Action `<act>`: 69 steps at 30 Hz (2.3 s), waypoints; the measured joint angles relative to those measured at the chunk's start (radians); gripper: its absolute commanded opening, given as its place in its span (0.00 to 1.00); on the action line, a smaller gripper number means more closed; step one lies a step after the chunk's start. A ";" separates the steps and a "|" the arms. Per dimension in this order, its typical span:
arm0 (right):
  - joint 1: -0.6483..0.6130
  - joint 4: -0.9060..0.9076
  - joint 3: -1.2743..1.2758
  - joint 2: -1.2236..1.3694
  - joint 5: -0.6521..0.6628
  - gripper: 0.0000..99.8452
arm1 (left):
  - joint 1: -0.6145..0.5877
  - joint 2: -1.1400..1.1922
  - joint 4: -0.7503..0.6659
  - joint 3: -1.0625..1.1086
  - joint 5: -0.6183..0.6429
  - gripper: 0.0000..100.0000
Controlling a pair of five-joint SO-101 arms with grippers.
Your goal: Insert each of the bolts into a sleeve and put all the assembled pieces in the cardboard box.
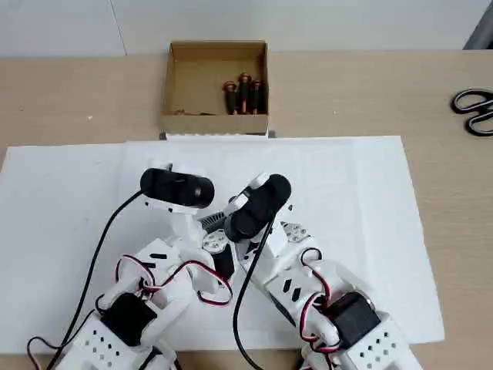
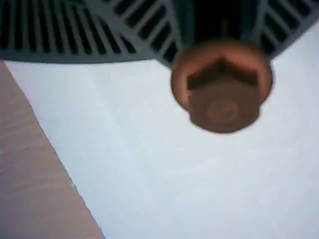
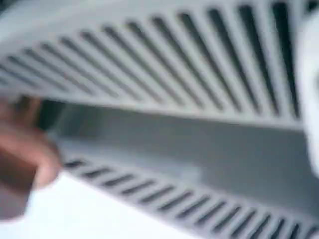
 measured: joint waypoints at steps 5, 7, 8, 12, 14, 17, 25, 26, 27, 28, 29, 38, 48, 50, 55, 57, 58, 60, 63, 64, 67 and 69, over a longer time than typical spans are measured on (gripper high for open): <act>0.002 0.000 0.025 -0.002 0.005 0.00 | 0.002 -0.002 -0.110 0.081 -0.052 0.01; 0.003 -0.008 0.026 0.000 0.008 0.00 | 0.000 -0.002 -0.133 0.095 -0.066 0.01; 0.003 -0.011 0.026 0.000 0.008 0.00 | 0.000 -0.002 -0.135 0.098 -0.069 0.01; 0.003 -0.011 0.026 0.000 0.008 0.00 | 0.000 -0.002 -0.141 0.098 -0.072 0.01; 0.003 -0.021 0.026 0.000 0.008 0.00 | -0.002 -0.002 -0.141 0.098 -0.072 0.01; 0.015 -0.040 0.028 0.000 0.008 0.00 | -0.002 -0.002 -0.143 0.097 -0.072 0.01; 0.034 -0.040 0.028 0.000 0.060 0.00 | -0.006 -0.002 -0.123 0.089 -0.075 0.18; 0.034 -0.040 0.028 0.000 0.060 0.00 | -0.008 -0.002 -0.112 0.081 -0.078 0.20; 0.031 -0.040 0.028 0.000 0.060 0.00 | -0.008 -0.002 -0.101 0.074 -0.081 0.20; 0.031 -0.040 0.028 -0.002 0.060 0.00 | -0.011 0.000 -0.094 0.071 -0.083 0.20; 0.035 -0.041 0.025 -0.002 0.055 0.00 | -0.014 0.000 -0.084 0.075 -0.086 0.20; 0.038 -0.041 0.025 -0.002 0.055 0.00 | -0.015 0.002 -0.074 0.061 -0.092 0.21; 0.055 -0.061 0.026 -0.011 0.058 0.00 | -0.012 0.015 0.074 -0.124 -0.092 0.20; 0.061 -0.072 0.031 -0.006 0.058 0.00 | -0.006 0.017 0.095 -0.157 -0.100 0.20; 0.060 -0.077 0.028 -0.008 0.058 0.00 | -0.006 0.018 0.124 -0.190 -0.098 0.20; 0.060 -0.077 0.028 -0.008 0.058 0.00 | -0.006 0.000 0.126 -0.190 -0.098 0.20; 0.060 -0.077 0.028 -0.008 0.058 0.00 | -0.008 -0.015 0.126 -0.190 -0.100 0.18; 0.060 -0.077 0.028 -0.008 0.058 0.00 | -0.029 -0.054 0.126 -0.190 -0.100 0.13; 0.060 -0.077 0.028 -0.008 0.058 0.00 | -0.074 -0.112 0.126 -0.190 -0.141 0.04; 0.060 -0.077 0.028 -0.008 0.058 0.00 | -0.086 -0.133 0.126 -0.187 -0.167 0.01; 0.060 -0.077 0.028 -0.008 0.058 0.00 | -0.117 -0.193 0.126 -0.146 -0.219 0.01; 0.060 -0.077 0.028 -0.008 0.058 0.00 | -0.135 -0.236 0.126 -0.104 -0.230 0.00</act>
